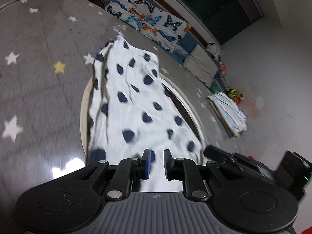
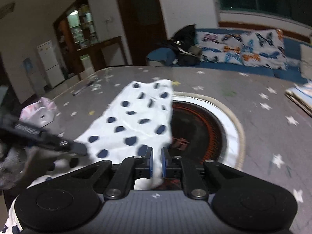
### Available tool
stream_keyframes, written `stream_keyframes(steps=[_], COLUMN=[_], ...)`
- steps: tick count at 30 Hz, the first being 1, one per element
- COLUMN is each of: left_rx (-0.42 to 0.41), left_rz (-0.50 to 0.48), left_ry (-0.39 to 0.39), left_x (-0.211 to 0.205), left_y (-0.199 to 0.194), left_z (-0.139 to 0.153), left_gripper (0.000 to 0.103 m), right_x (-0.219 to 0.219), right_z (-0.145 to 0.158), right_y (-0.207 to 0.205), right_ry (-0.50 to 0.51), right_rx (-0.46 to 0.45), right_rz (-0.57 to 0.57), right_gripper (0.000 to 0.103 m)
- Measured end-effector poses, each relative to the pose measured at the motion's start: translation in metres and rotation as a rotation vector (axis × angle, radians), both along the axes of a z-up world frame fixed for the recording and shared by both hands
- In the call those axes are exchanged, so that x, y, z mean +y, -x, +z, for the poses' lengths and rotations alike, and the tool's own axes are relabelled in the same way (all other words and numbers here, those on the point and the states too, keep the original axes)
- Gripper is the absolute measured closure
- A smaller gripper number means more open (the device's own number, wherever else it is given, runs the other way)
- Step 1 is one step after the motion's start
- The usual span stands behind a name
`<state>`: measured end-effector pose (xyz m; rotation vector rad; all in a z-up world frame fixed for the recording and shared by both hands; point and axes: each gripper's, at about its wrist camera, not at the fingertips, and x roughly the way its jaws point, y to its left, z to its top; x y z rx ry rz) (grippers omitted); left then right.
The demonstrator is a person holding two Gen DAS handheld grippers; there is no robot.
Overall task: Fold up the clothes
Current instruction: 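Grasp the pants cuff end with the right gripper and lift it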
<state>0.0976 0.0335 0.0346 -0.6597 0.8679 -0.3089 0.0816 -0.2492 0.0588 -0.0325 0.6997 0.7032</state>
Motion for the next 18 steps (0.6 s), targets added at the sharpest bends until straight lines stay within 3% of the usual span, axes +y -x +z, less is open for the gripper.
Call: stream_keyframes(steps=[3,12,18], left_rx=[0.015,-0.019,-0.084], left_rz=[0.029,0.14,0.092], left_ry=[-0.038,-0.071,-0.085], left_x=[0.006,0.036,0.022], left_y=[-0.012,-0.021,-0.025], left_z=[-0.005,-0.003,0.007], left_gripper=[0.087,0.088,0.087], right_x=[0.015,0.016,0.026], right_z=[-0.005,-0.023,-0.016], right_y=[-0.001,-0.017,-0.023], right_ry=[0.023,0.08,0.056], right_rx=[0.007,0.049,0.036], right_rz=[0.041,0.006,0.049], right_gripper=[0.092,0.092,0.085])
